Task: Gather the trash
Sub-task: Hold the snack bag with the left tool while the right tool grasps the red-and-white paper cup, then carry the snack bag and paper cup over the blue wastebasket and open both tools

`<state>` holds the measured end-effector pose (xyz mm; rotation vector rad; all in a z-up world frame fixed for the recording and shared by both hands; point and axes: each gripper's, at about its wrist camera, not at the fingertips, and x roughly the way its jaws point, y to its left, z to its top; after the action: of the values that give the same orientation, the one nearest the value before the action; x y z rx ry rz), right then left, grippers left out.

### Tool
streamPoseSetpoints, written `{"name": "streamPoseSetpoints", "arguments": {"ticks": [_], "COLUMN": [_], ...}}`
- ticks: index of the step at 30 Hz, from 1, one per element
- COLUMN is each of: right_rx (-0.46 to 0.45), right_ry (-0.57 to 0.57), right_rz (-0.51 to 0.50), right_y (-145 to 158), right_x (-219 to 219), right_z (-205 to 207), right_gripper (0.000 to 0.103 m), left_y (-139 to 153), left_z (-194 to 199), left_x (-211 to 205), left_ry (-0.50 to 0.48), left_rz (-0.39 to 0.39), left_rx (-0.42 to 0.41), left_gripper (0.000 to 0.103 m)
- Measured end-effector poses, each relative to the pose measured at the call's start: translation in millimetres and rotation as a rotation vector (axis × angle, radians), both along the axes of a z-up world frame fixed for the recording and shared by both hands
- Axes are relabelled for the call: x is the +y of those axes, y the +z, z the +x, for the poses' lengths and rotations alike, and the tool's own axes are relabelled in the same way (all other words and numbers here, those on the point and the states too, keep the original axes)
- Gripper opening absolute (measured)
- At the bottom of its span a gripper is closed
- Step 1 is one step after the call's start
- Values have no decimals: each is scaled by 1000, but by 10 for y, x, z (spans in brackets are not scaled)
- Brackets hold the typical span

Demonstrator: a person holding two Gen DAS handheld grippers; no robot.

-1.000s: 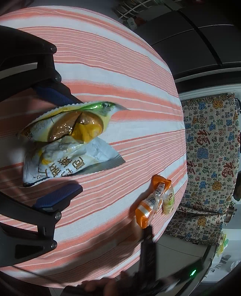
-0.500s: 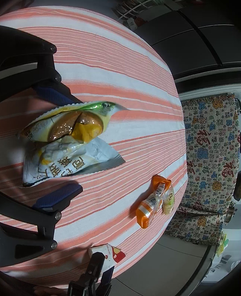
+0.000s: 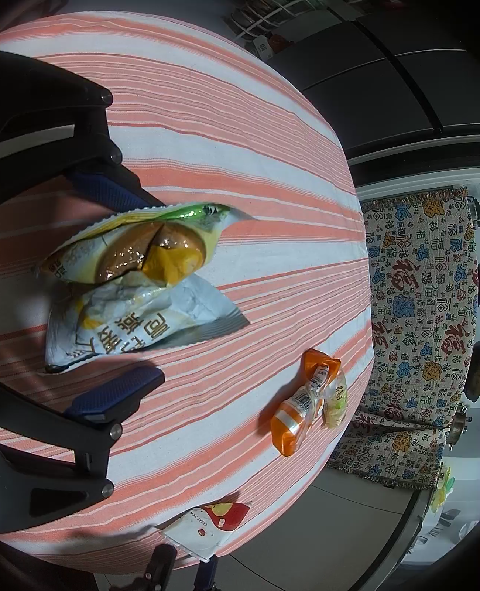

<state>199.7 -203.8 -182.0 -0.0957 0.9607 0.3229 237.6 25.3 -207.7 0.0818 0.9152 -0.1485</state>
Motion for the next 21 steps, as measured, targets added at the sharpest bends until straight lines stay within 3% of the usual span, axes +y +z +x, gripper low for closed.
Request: {"name": "streamPoseSetpoints", "arguments": {"ticks": [3, 6, 8, 9, 11, 12, 14, 17, 21], "right_rx": [-3, 33, 92, 122, 152, 169, 157, 147, 133], "right_ry": [8, 54, 84, 97, 109, 107, 91, 94, 94], "right_rz": [48, 5, -35, -52, -20, 10, 2, 68, 125], "right_y": [70, 70, -8, -55, -69, -57, -2, 90, 210], "right_x": [29, 128, 174, 188, 166, 147, 136, 91, 23], "right_z": [77, 214, 296, 334, 373, 383, 366, 278, 140], "right_gripper": [91, 91, 84, 61, 42, 27, 17, 17, 17], "left_y": [0, 17, 43, 67, 120, 149, 208, 267, 265], "left_z": [-16, -55, -96, -113, -132, -136, -130, -89, -97], "left_x": [19, 50, 106, 126, 136, 133, 113, 102, 75], "left_ry": [-5, -63, -83, -95, -113, -117, -117, -119, -109], "left_rz": [-7, -3, -28, -39, -38, -27, -16, -35, -62], "left_rx": [2, 25, 44, 50, 46, 42, 32, 39, 48], "left_gripper": [84, 84, 83, 83, 83, 83, 81, 48, 34]}}
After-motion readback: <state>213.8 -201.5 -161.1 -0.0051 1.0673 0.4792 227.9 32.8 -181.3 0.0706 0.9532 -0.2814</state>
